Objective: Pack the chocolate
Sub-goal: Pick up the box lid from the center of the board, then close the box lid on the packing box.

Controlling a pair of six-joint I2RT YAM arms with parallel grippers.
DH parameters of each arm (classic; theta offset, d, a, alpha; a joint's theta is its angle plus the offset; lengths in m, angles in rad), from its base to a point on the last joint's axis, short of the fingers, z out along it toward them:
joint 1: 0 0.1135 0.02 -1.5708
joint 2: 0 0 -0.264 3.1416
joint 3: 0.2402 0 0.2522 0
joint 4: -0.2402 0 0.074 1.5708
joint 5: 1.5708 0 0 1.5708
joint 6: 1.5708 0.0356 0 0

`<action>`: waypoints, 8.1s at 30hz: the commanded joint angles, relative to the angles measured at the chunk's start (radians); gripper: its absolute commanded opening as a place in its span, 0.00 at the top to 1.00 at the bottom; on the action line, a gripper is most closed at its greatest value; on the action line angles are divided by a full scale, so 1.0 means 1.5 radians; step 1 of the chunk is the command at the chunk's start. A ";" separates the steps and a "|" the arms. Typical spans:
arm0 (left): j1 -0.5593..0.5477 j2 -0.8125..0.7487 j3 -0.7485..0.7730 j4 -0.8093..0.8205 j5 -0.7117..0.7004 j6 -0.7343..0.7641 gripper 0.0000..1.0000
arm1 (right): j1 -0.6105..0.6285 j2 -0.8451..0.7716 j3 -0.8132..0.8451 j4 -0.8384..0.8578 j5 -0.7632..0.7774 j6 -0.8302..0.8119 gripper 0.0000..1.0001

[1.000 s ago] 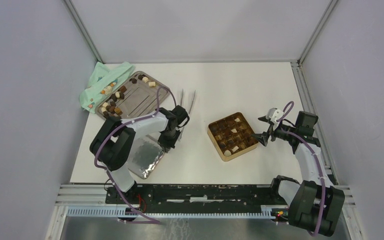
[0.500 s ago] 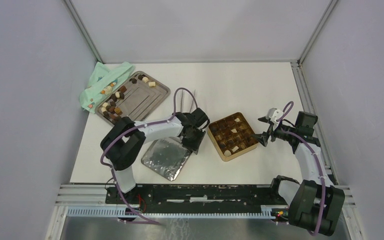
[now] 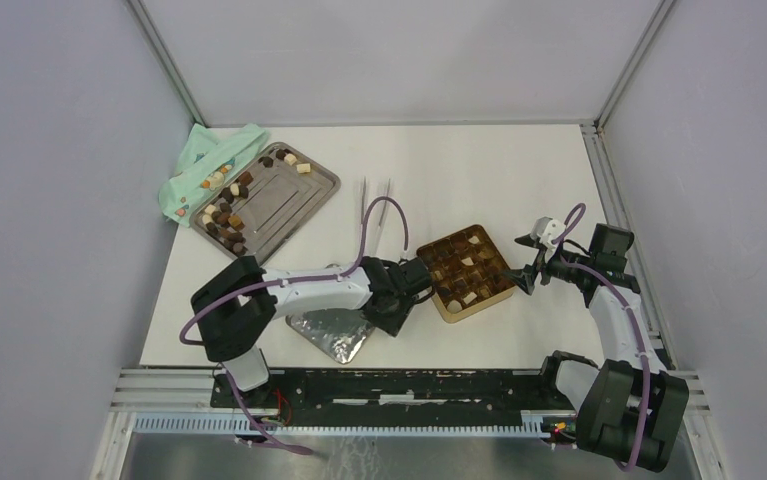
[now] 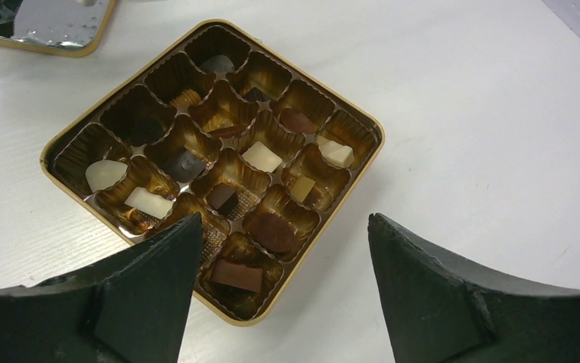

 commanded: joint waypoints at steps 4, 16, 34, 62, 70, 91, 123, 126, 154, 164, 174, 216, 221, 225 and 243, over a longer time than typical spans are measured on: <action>-0.036 -0.009 -0.039 -0.015 -0.080 -0.012 0.61 | 0.004 0.002 0.021 -0.006 -0.014 -0.008 0.14; -0.051 -0.002 -0.037 0.002 -0.087 -0.002 0.98 | 0.004 0.002 0.021 -0.008 -0.013 -0.012 0.15; -0.084 -0.274 0.062 -0.067 0.224 0.179 0.98 | 0.118 0.019 0.068 -0.615 -0.077 -1.001 0.02; -0.033 -0.185 0.229 -0.085 0.573 0.342 0.98 | 0.448 0.045 0.202 -0.444 -0.065 -0.709 0.25; 0.001 -0.186 0.227 -0.094 0.610 0.363 0.98 | 0.452 -0.015 0.194 -0.277 -0.007 -0.501 0.27; 0.143 -0.235 0.162 -0.075 0.662 0.377 0.98 | 0.499 -0.044 0.176 -0.164 0.171 -0.217 0.30; 0.145 -0.157 0.232 -0.127 0.817 0.473 0.98 | 0.550 0.028 0.230 -0.278 0.031 -0.252 0.54; 0.145 -0.157 0.236 -0.127 0.817 0.479 0.98 | 0.550 0.020 0.230 -0.308 0.030 -0.269 0.68; 0.158 -0.726 -0.172 0.326 0.097 0.040 0.00 | 0.335 0.057 0.295 -0.422 0.088 0.175 0.95; 0.158 -0.726 -0.356 0.448 0.092 -0.145 0.16 | 0.321 0.182 0.362 -0.485 0.172 0.215 0.91; 0.145 -0.584 -0.424 0.516 0.085 -0.193 0.39 | 0.263 0.344 0.440 -0.563 0.134 0.168 0.88; 0.009 -0.006 -0.089 0.499 0.023 -0.138 0.62 | 0.170 0.563 0.601 -0.562 0.242 0.168 0.43; 0.009 -0.011 -0.083 0.494 0.020 -0.138 0.62 | 0.168 0.560 0.607 -0.524 0.265 0.195 0.42; 0.009 -0.026 -0.092 0.494 0.024 -0.142 0.61 | 0.165 0.559 0.614 -0.486 0.284 0.221 0.42; 0.026 -0.229 -0.149 0.412 -0.029 -0.063 0.35 | 0.159 0.402 0.602 -0.419 0.304 0.114 0.40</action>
